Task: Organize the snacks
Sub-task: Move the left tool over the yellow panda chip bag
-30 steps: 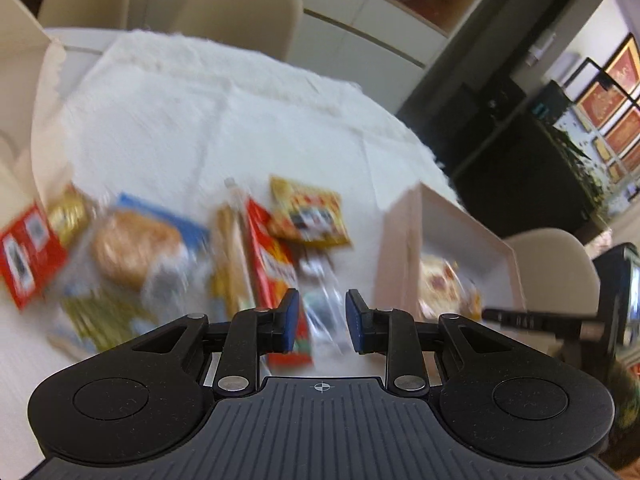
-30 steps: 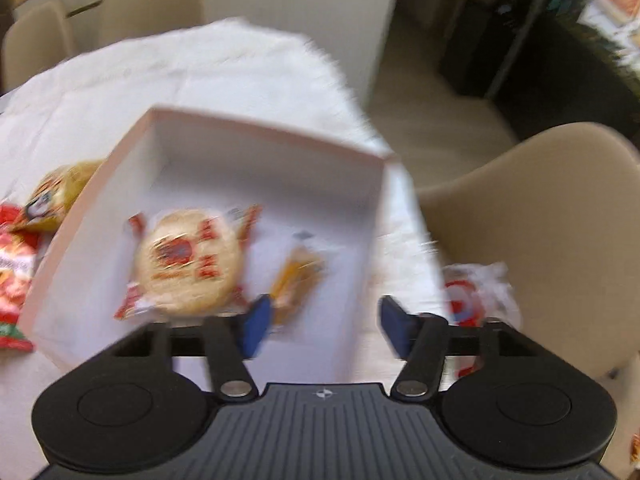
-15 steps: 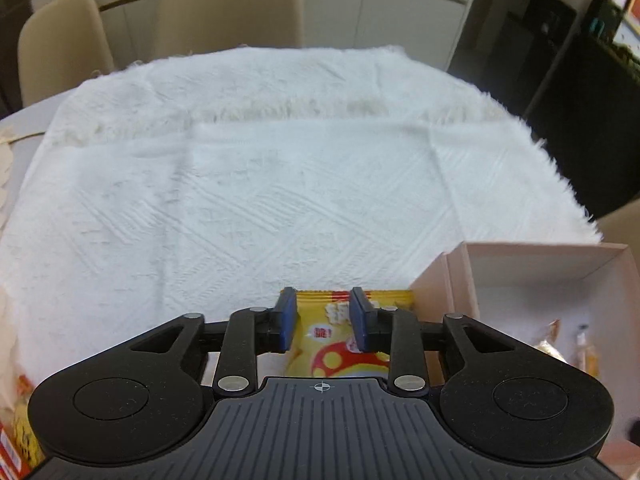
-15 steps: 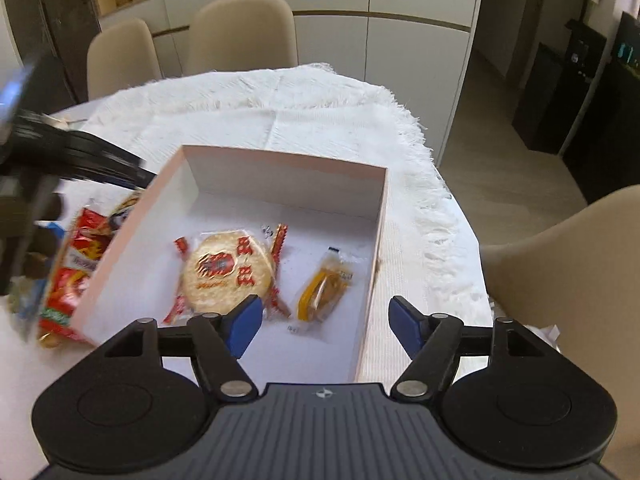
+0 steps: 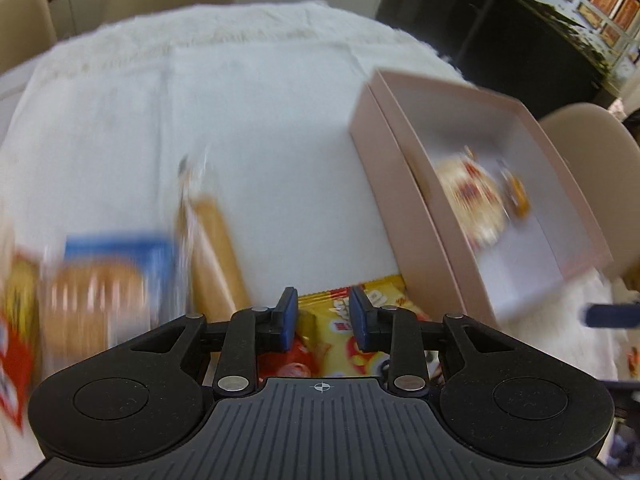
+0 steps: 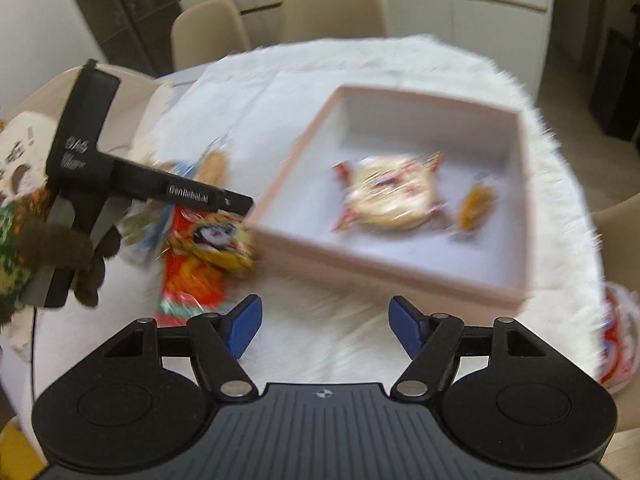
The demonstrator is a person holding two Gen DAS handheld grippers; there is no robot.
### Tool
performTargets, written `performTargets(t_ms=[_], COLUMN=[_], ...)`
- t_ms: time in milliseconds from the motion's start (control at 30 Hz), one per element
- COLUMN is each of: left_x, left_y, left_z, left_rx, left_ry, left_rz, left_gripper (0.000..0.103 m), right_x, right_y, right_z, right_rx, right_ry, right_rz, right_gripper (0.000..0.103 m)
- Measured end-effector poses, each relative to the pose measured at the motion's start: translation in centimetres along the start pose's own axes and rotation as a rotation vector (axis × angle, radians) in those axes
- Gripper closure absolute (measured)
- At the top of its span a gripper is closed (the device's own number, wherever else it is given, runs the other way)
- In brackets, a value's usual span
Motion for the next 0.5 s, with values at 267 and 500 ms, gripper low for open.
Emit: performTargets(t_ms=[267,500], left_x=[-5.7,-10.4], left_y=[7.2,12.0], left_z=[0.3,3.7], left_rx=[-0.026,-0.32], left_ry=[-0.069,-0.032], left_rz=[-0.038,-0.083], left_gripper=[0.083,0.081], right_x=[4.7,5.1], right_y=[3.4,7.4], right_z=[5.5,10.3], right_rx=[-0.105,-0.101], right_ry=[-0.001,-0.107], right_rz=[0.112,0.181], right_gripper=[0.032,0.032])
Point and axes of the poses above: each gripper's, at about its wrist camera, not at the fingertips, and x roughly the way its jaws point, z to its left, y to its underside, the point moved 5 cm from there along x, roughly the way its jaws point, and after that the axes turned 10 degrees about x, right-handed, at the moved point
